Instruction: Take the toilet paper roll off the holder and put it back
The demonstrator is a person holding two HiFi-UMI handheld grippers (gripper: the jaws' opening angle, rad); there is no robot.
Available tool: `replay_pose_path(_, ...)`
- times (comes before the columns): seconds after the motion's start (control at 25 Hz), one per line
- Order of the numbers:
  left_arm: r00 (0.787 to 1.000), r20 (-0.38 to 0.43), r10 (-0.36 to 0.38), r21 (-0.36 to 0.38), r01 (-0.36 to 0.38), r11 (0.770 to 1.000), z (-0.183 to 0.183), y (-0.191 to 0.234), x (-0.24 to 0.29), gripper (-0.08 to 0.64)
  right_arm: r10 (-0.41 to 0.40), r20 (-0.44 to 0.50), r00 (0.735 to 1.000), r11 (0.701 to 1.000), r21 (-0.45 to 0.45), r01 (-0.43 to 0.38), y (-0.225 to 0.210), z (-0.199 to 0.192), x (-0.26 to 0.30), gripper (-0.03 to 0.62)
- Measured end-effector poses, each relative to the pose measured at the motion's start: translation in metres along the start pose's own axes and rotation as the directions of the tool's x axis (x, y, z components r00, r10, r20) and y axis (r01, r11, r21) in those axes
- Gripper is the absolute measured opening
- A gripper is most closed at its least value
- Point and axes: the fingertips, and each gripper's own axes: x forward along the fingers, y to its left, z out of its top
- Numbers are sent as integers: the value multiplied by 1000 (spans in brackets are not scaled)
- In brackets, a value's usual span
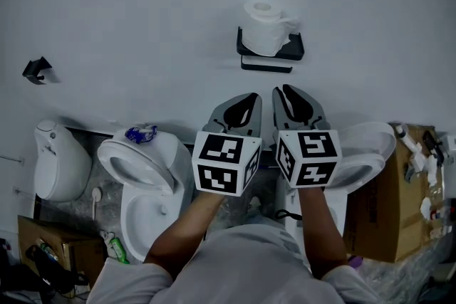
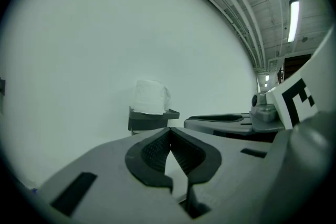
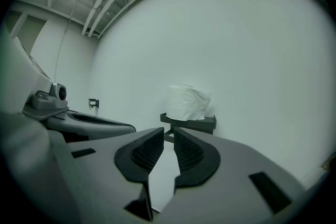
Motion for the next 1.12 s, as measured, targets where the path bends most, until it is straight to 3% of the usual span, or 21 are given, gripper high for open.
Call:
replay_pose_path(0.16, 1000, -7, -8, 0, 8, 1000, -5, -6, -7, 3, -3, 10, 1000, 1000, -1, 3, 4, -2, -12, 3)
replay_pose_path(1.12, 999, -13, -32, 6, 32, 999, -14, -19, -28, 4, -16, 0, 1000, 1000, -11, 16, 18, -11, -42, 2)
